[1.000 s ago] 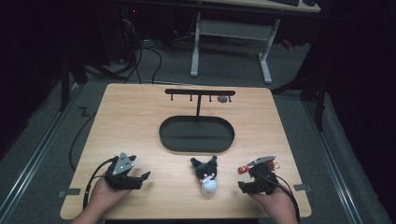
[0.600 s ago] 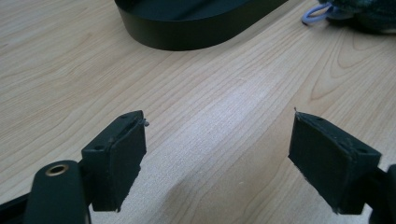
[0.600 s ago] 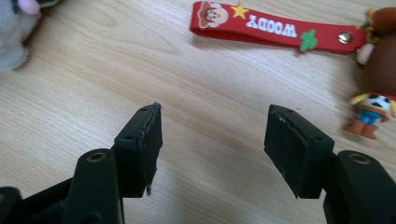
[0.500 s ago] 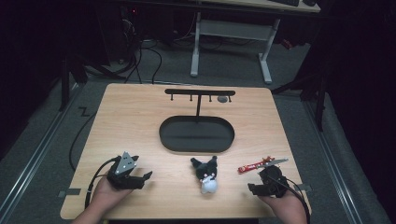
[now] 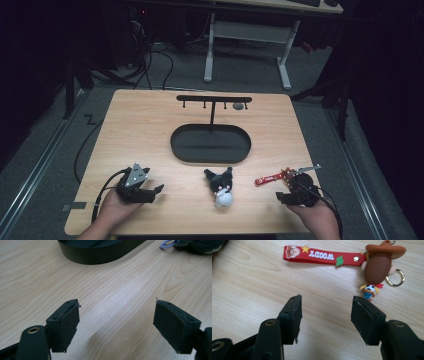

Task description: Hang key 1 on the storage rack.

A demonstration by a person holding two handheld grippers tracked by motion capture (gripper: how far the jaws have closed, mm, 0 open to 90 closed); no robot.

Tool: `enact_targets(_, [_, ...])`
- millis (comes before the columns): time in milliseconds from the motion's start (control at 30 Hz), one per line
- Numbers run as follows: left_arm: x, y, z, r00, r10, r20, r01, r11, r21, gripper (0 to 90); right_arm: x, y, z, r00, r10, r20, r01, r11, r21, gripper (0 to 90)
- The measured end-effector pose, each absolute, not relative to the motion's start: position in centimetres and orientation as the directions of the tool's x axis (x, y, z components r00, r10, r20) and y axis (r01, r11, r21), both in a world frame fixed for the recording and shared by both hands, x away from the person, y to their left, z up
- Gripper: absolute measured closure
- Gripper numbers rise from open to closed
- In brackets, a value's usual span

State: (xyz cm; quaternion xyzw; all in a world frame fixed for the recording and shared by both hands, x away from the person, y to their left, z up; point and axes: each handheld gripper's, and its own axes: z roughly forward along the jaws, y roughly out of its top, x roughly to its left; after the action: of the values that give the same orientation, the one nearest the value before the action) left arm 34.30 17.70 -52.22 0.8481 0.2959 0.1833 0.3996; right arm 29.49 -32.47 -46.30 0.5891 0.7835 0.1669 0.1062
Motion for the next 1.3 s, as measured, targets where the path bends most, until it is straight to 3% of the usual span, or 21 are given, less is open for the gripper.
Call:
enact_targets(467, [34.4, 17.7, -52.1, 0.765, 0.640, 0.076, 0.346, -0.508, 0.789, 22.8, 31.8, -34.7, -46.0, -0.221, 0.975, 0.028, 0.908, 0.195, 0.372, 44.2])
enact_targets(1133, [34.3, 17.9, -52.3, 0.763, 0.640, 0.092, 0.351, -0.529, 0.773, 22.9, 34.9, -35.6, -46.7, -0.212, 0.977, 0.010, 0.925, 0.197, 0.323, 44.6])
enact_targets(1300, [34.4, 18.1, -52.4, 0.757, 0.648, 0.087, 0.357, -0.521, 0.775, 22.9, 35.7, -35.9, -47.0, -0.201, 0.979, 0.009, 0.934, 0.189, 0.303, 48.7])
